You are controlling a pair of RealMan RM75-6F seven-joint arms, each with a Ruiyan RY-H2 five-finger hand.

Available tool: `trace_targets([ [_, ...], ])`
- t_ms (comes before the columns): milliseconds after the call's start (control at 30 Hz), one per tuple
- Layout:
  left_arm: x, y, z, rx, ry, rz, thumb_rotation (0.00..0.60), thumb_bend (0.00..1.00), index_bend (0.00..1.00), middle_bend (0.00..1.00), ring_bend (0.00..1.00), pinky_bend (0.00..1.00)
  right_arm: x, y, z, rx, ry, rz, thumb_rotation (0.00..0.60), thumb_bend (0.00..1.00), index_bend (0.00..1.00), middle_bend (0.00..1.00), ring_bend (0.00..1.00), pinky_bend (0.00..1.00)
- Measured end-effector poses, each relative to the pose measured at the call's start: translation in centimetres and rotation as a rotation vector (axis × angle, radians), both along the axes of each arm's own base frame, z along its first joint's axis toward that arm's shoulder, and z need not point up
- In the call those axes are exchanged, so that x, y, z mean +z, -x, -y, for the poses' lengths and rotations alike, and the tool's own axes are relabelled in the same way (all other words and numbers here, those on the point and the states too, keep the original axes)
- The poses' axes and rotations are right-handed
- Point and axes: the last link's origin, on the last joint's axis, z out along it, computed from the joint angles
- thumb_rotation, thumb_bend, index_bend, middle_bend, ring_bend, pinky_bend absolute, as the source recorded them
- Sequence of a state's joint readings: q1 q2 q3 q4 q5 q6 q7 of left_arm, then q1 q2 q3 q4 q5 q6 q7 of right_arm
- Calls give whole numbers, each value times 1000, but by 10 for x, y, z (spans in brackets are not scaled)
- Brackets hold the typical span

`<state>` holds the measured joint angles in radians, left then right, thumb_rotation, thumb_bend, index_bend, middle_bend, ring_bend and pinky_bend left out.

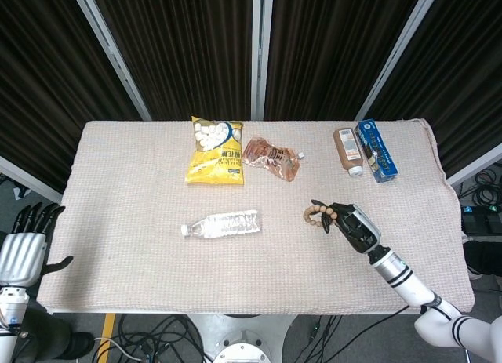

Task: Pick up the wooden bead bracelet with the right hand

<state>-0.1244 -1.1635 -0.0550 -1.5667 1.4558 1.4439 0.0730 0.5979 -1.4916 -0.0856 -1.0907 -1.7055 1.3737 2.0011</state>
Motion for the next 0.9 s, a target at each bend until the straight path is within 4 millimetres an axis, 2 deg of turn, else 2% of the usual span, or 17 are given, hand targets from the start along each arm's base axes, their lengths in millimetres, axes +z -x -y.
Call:
trace_targets([
  [133,0,1,0,1,2,1,600,0,132,85,0,0,0,-1,0,13,-3,7,543,1000,521,605,244,0],
  [233,0,1,0,2,0,1,600,0,132,85,0,0,1,-1,0,18,-6,11,565,1000,509,599,240,0],
  [300,0,1,0,1,0,0,600,0,132,85,0,0,1,-1,0,21,-4,11,551,1000,477,585,228,0],
  [367,0,0,0,0,0,-1,600,0,132,85,0,0,0,0,0,23,0,11,474,994,414,563,208,0],
  [433,0,0,0,0,1,-1,600,0,132,85,0,0,0,0,0,25,-5,10,423,931,375,545,196,0],
  [467,0,0,0,0,1,-2,600,0,132,85,0,0,0,0,0,24,-9,10,401,849,359,537,191,0],
  [667,0,0,0,0,8,-5,600,0,132,85,0,0,-2,0,5,7,-34,7,366,578,344,536,190,0],
  [767,0,-1,0,-1,9,-4,600,0,132,85,0,0,-3,1,8,-2,-37,-3,363,484,340,535,181,0],
  [900,0,-2,0,-5,10,-3,600,0,132,85,0,0,-7,2,10,0,-33,-44,356,444,333,531,171,0],
])
